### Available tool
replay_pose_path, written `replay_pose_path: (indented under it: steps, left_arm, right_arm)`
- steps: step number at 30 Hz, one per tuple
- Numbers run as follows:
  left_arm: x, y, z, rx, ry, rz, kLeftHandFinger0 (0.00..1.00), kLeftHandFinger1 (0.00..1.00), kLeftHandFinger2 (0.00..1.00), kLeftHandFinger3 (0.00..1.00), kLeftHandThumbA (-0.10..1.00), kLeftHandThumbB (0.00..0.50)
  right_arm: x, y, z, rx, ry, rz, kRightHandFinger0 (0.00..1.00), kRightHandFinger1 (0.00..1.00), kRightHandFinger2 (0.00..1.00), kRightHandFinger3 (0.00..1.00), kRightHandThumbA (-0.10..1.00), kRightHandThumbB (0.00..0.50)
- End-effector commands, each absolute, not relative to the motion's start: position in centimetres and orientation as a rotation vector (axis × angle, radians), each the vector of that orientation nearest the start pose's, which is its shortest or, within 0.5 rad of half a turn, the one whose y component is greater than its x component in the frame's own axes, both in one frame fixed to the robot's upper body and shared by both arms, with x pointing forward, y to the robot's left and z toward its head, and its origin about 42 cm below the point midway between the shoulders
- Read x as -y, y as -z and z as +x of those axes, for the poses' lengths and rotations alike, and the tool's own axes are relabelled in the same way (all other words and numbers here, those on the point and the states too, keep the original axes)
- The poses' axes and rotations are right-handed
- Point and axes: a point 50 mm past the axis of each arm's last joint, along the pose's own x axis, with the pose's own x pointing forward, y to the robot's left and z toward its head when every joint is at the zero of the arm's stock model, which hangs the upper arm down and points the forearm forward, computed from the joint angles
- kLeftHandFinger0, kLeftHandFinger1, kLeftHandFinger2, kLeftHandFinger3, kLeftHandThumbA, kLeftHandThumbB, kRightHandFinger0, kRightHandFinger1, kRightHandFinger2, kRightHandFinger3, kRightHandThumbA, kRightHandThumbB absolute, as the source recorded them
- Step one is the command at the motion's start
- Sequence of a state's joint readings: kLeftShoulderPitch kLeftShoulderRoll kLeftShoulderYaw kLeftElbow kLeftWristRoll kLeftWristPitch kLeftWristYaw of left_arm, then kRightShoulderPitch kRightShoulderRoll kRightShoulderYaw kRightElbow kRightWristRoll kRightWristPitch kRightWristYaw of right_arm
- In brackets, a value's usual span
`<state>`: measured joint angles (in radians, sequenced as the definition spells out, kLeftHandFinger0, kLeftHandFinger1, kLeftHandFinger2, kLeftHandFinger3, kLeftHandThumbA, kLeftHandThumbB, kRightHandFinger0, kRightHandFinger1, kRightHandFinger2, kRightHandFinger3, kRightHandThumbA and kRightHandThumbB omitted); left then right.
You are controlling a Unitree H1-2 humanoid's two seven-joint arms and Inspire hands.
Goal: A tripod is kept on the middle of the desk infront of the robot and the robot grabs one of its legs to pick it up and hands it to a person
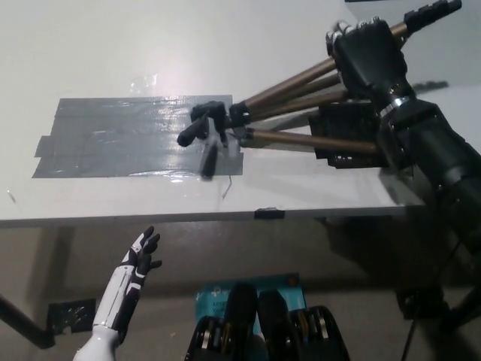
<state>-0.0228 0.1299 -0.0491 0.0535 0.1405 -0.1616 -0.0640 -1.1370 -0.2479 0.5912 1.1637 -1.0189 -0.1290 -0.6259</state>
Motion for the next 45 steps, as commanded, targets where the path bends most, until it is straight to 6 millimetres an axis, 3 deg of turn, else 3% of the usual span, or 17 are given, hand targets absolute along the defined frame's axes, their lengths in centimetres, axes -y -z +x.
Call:
replay_pose_path:
  steps: [1,2,3,5,9,11,14,16,19,23,32,39,45]
  left_arm:
    - [-23.8,-11.4,29.5,0.172,0.164,0.285,0.89,1.0,1.0,1.0,1.0,0.08]
    - [-23.8,-11.4,29.6,0.171,0.165,0.287,0.88,1.0,0.99,1.0,1.0,0.076]
    - [-23.8,-11.4,29.6,0.172,0.168,0.291,0.88,1.0,1.0,1.0,1.0,0.072]
    - [-23.9,-11.4,29.7,0.178,0.177,0.303,0.87,1.0,0.99,1.0,1.0,0.069]
    - [-23.9,-11.3,29.6,0.176,0.18,0.319,0.86,0.99,0.98,1.0,1.0,0.049]
    - [-23.9,-11.3,29.5,0.17,0.181,0.314,0.85,0.98,0.98,1.0,1.0,0.042]
    - [-23.8,-11.4,29.5,0.155,0.184,0.301,0.83,0.95,0.95,1.0,1.0,0.045]
    - [-23.8,-11.5,29.5,0.154,0.183,0.302,0.82,0.94,0.93,1.0,1.0,0.039]
    - [-23.7,-11.7,29.6,0.153,0.181,0.307,0.8,0.92,0.92,1.0,1.0,0.038]
    - [-23.7,-11.7,29.5,0.148,0.182,0.312,0.79,0.91,0.9,1.0,1.0,0.031]
    - [-23.5,-11.9,29.7,0.156,0.18,0.316,0.77,0.9,0.89,1.0,1.0,0.035]
    - [-23.5,-12.0,29.8,0.16,0.176,0.318,0.87,0.98,1.0,1.0,1.0,0.05]
    - [-23.6,-12.0,29.7,0.172,0.18,0.324,0.95,1.0,1.0,1.0,1.0,0.058]
  right_arm:
    - [14.3,-42.3,54.4,1.221,0.306,-1.273,0.0,0.28,0.73,0.63,-0.1,0.174]
    - [14.2,-42.7,54.0,1.228,0.309,-1.269,0.0,0.29,0.74,0.71,-0.1,0.118]
    - [14.0,-43.1,53.8,1.229,0.306,-1.267,0.0,0.31,0.75,0.68,-0.1,0.151]
    - [13.7,-44.4,52.8,1.223,0.29,-1.258,0.0,0.22,0.7,0.6,-0.1,0.162]
    - [13.3,-44.1,52.7,1.207,0.266,-1.257,0.0,0.18,0.68,0.55,-0.1,0.184]
    - [13.0,-43.3,52.9,1.197,0.258,-1.257,0.0,0.19,0.72,0.63,-0.1,0.19]
    - [13.1,-41.9,53.3,1.152,0.229,-1.272,0.0,0.33,0.77,0.94,-0.1,0.203]
    - [13.2,-41.0,53.7,1.119,0.204,-1.284,0.0,0.34,0.76,0.95,-0.1,0.181]
    - [13.5,-40.1,54.5,1.087,0.187,-1.322,0.0,0.43,0.8,0.94,-0.1,0.186]
    - [14.0,-38.6,55.6,1.002,0.179,-1.352,0.01,0.49,0.88,0.88,-0.1,0.195]
    - [14.5,-37.3,56.4,0.963,0.178,-1.366,0.0,0.39,0.81,0.81,-0.1,0.199]
    - [14.1,-37.2,56.4,0.977,0.195,-1.393,0.0,0.36,0.8,0.82,-0.1,0.196]
    - [13.9,-37.6,56.3,0.977,0.195,-1.347,0.0,0.37,0.8,0.84,-0.1,0.179]
